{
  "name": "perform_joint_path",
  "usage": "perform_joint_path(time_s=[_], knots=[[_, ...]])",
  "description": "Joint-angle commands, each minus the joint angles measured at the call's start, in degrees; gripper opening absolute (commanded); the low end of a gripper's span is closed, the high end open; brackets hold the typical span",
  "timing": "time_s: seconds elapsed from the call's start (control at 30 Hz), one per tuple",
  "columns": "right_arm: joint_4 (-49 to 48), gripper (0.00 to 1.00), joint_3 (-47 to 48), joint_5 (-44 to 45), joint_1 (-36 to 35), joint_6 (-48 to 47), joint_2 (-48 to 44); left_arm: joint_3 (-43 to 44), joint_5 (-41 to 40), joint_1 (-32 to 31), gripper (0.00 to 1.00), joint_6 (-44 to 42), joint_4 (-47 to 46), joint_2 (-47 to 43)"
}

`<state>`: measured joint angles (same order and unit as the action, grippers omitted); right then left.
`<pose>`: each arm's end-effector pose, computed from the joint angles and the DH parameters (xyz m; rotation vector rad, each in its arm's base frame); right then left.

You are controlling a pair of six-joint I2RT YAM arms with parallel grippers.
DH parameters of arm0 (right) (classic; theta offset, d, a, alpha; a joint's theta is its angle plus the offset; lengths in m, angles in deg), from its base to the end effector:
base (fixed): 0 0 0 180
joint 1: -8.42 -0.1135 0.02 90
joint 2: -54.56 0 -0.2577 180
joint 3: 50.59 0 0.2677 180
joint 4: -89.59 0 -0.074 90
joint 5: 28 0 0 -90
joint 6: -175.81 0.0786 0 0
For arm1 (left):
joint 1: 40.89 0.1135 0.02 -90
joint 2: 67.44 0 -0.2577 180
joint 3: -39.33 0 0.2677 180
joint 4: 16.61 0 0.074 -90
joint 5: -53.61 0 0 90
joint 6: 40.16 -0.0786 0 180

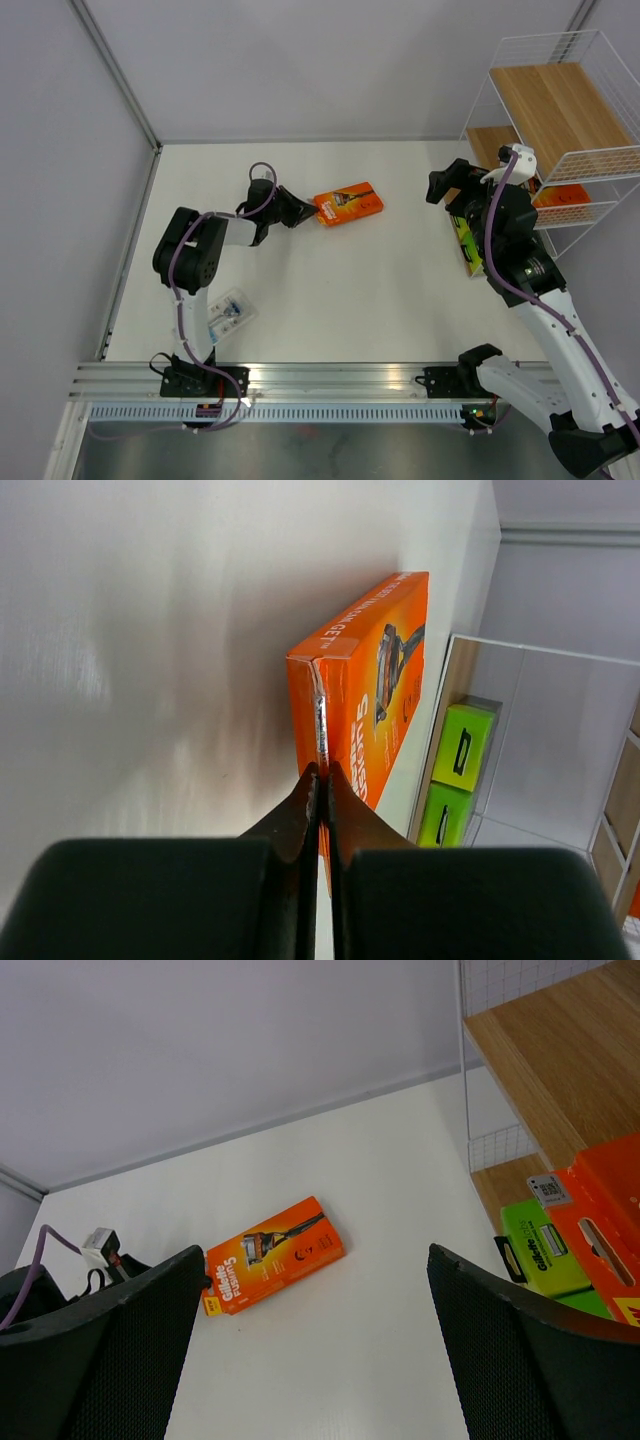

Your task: Place and organize the shaving razors onto the shelf

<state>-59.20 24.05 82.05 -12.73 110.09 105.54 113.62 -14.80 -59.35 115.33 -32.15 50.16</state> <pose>0.2424 0.0649 0.4017 0.3066 1.6754 0.2950 0.4313 -0.1745 0.0897 -0.6650 2.1821 -1.2361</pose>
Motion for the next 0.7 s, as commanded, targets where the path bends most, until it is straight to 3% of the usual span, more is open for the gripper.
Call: perform_joint_path(time_s=[0.0, 0.2, 0.4, 0.53, 0.67], knots=[[-0.24, 0.98, 1.06, 1.21, -0.12, 0.43, -1.15, -1.92, 2.23, -0.17, 0.02, -2.13, -2.79, -2.29], [1.24, 0.98, 3.25, 1.83, -0.04, 0.42, -0.8, -0.79, 8.11, -0.44, 0.02, -0.28, -11.05, -2.02], [5.38, 0.98, 8.26, 3.06, -0.04, 0.51, 1.75, 3.95, 12.78, -1.58, 0.02, 2.45, -13.43, -3.77], [6.87, 0.98, 10.55, 2.27, -0.04, -0.1, 2.72, 9.22, 14.01, -3.6, 0.02, -7.62, -6.43, -6.93], [11.87, 0.98, 18.87, 3.23, -0.12, -0.28, 5.17, 15.38, 13.92, -6.23, 0.02, -17.23, 2.02, -9.58]])
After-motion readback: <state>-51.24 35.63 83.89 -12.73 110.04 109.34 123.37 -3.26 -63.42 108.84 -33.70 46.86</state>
